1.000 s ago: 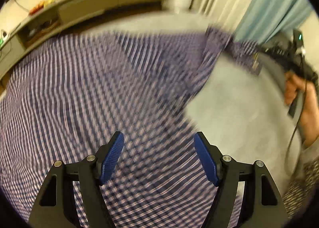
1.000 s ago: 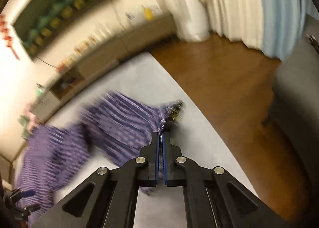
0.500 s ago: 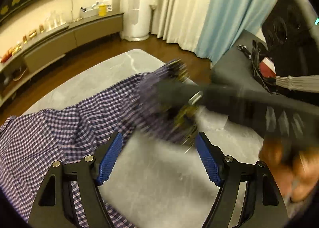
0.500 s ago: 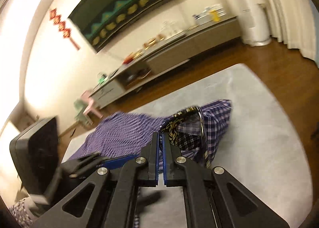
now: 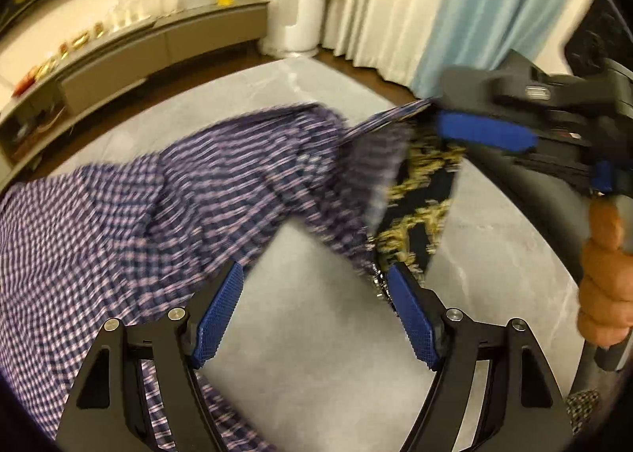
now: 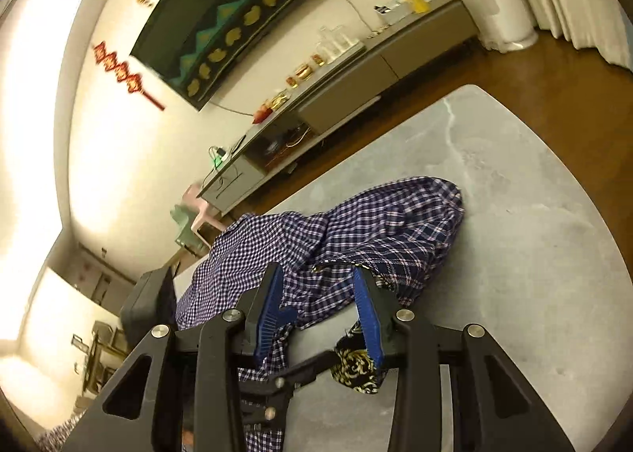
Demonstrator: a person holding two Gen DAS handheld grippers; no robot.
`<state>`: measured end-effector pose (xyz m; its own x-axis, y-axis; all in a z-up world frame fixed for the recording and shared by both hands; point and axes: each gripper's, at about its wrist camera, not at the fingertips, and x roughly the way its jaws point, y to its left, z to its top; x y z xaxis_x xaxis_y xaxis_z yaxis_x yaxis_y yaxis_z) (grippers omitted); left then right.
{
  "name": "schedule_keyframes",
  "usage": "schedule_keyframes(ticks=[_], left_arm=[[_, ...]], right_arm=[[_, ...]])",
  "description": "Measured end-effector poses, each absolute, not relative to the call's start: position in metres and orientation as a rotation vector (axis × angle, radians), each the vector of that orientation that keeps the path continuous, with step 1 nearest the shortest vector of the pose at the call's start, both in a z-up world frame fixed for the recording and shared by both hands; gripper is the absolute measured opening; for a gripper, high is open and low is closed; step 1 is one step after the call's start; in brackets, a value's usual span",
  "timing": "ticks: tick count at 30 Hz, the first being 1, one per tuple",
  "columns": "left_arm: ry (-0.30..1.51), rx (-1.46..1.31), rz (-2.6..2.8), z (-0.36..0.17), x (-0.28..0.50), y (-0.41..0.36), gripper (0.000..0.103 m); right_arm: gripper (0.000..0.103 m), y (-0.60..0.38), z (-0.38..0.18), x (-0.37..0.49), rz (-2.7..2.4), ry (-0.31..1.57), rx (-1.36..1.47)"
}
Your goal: Fold clothes
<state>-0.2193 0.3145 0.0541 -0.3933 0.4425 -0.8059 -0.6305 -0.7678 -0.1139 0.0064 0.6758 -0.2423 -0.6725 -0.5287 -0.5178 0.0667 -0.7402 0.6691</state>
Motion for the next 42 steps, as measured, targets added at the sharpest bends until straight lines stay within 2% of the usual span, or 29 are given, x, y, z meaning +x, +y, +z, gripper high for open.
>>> schedule_keyframes(ticks=[4, 5, 6, 9, 10, 11, 12, 15, 17, 19, 22, 26, 27, 28, 30, 33, 38, 39, 40, 41, 42], left_arm=[[0.366, -1.076, 2.184, 0.05, -0.202, 0.351, 0.079], [0.336, -1.071, 2.196, 0.046, -0.203, 0.353, 0.079], [0.305, -1.065, 2.207, 0.043, -0.204, 0.356, 0.079], [0.235, -1.042, 2.24, 0.031, -0.209, 0.364, 0.078], [0.221, -1.045, 2.229, 0.027, -0.211, 0.366, 0.073], [0.201, -1.06, 2.212, 0.021, -0.216, 0.369, 0.028], [0.179, -1.12, 2.19, 0.011, -0.225, 0.373, 0.007], [0.077, -1.143, 2.226, 0.01, -0.241, 0.363, 0.007], [-0.005, -1.121, 2.235, 0.029, -0.251, 0.345, 0.006], [-0.086, -1.098, 2.242, 0.048, -0.261, 0.327, 0.006], [-0.187, -1.059, 2.277, 0.096, -0.286, 0.297, 0.006], [-0.277, -1.032, 2.383, 0.174, -0.325, 0.244, 0.006], [-0.261, -1.043, 2.411, 0.188, -0.332, 0.235, 0.006], [-0.245, -1.054, 2.438, 0.201, -0.339, 0.227, 0.006], [-0.211, -1.076, 2.492, 0.228, -0.352, 0.211, 0.006], [-0.167, -1.014, 2.544, 0.262, -0.367, 0.205, 0.006], [-0.191, -0.985, 2.595, 0.287, -0.372, 0.178, 0.006], [-0.195, -0.988, 2.604, 0.288, -0.372, 0.171, 0.006], [-0.195, -0.993, 2.61, 0.289, -0.372, 0.164, 0.006], [-0.195, -0.996, 2.614, 0.29, -0.371, 0.156, 0.006], [-0.195, -0.998, 2.618, 0.291, -0.369, 0.148, 0.006]], right_arm=[[0.04, 0.684, -0.249, 0.009, -2.399, -0.948, 1.059], [0.034, 0.683, -0.251, 0.008, -2.386, -0.965, 1.061], [0.032, 0.683, -0.252, 0.007, -2.372, -0.981, 1.063], [0.032, 0.693, -0.261, 0.001, -2.323, -1.068, 1.06], [0.032, 0.698, -0.265, -0.002, -2.294, -1.108, 1.055], [0.032, 0.702, -0.268, -0.004, -2.267, -1.142, 1.049], [0.032, 0.705, -0.268, -0.005, -2.247, -1.16, 1.041], [0.035, 0.713, -0.266, -0.008, -2.22, -1.193, 1.0], [0.039, 0.723, -0.256, -0.003, -2.253, -1.218, 0.91], [0.049, 0.726, -0.25, 0.001, -2.305, -1.209, 0.897], [0.052, 0.728, -0.242, 0.006, -2.39, -1.173, 0.903], [0.053, 0.663, -0.233, 0.024, -2.539, -0.775, 1.174], [0.056, 0.644, -0.228, 0.035, -2.539, -0.688, 1.189], [0.065, 0.626, -0.226, 0.049, -2.517, -0.648, 1.192], [0.073, 0.593, -0.24, 0.088, -2.469, -0.595, 1.249], [0.073, 0.543, -0.26, 0.146, -2.393, -0.516, 1.33], [0.073, 0.495, -0.295, 0.22, -2.43, -0.376, 1.521], [0.065, 0.486, -0.293, 0.225, -2.436, -0.312, 1.521], [0.032, 0.475, -0.294, 0.229, -2.43, -0.232, 1.53], [0.015, 0.464, -0.294, 0.232, -2.433, -0.151, 1.535], [0.004, 0.456, -0.292, 0.233, -2.466, -0.064, 1.528]])
